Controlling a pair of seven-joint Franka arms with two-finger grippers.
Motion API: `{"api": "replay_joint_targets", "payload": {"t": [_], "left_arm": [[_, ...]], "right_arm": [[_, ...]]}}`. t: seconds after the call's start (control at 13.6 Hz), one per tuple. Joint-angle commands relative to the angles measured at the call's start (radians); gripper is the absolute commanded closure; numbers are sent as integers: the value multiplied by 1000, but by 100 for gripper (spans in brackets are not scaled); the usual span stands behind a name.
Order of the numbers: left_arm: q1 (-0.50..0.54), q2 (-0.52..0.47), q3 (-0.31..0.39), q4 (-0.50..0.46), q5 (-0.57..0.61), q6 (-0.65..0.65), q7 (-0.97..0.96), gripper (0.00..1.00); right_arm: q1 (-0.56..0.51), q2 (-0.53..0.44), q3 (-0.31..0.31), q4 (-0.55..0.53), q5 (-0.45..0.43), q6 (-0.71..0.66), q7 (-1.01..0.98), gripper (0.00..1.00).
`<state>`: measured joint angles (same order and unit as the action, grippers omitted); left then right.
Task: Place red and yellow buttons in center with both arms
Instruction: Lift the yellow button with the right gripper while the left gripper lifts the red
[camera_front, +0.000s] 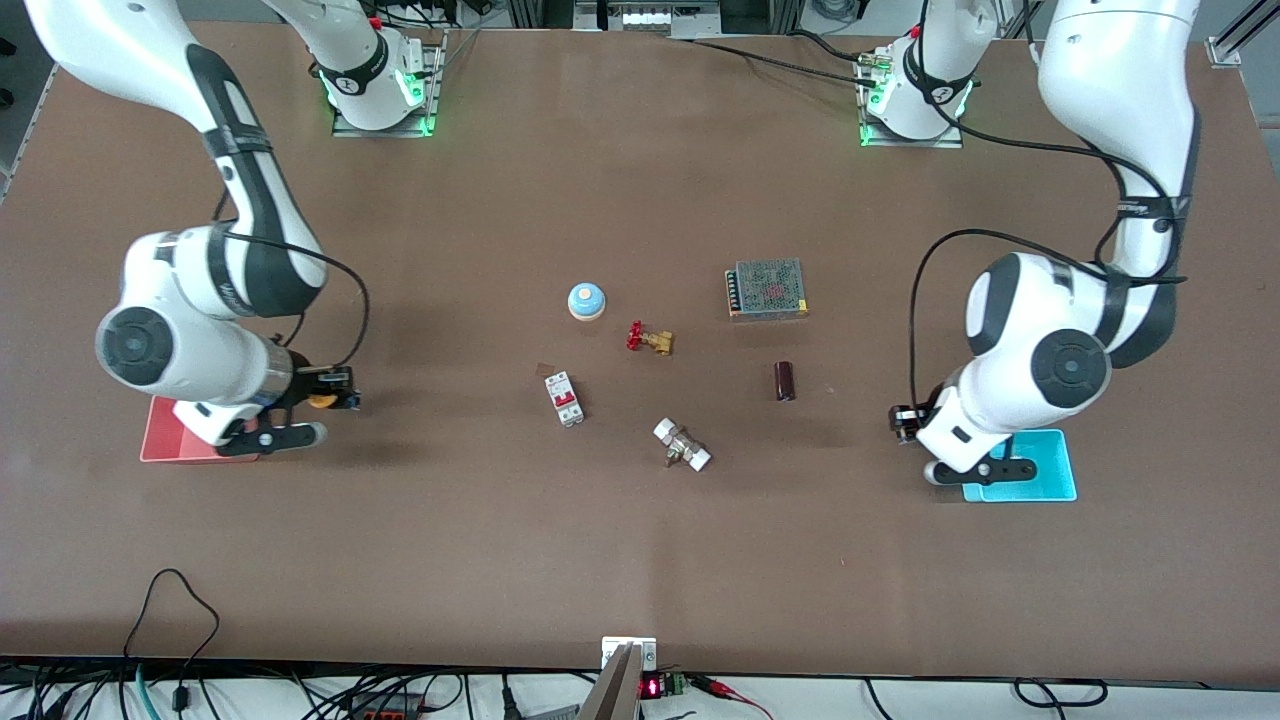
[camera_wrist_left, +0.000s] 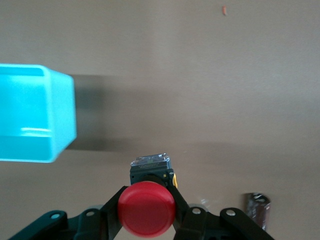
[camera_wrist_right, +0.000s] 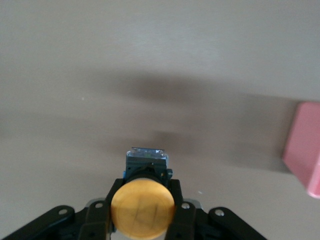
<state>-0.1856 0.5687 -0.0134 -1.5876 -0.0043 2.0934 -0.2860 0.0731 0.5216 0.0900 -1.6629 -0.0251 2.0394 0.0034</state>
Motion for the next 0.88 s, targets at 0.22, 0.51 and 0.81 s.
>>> {"api": "replay_joint_targets", "payload": {"t": [0.22,0.51,0.81], "left_arm": [[-87,43,3,-120,-17,259,-156,70],[-118,72,3,-120,-16,278,-182,69],[-126,82,3,-118,-16,278,-182,46]], "right_arm": [[43,81,-4,0,13,76,38,77],[95,40,-4,-92,13,87,122,77],[109,46,-3,-141,14,203,164,78]]}}
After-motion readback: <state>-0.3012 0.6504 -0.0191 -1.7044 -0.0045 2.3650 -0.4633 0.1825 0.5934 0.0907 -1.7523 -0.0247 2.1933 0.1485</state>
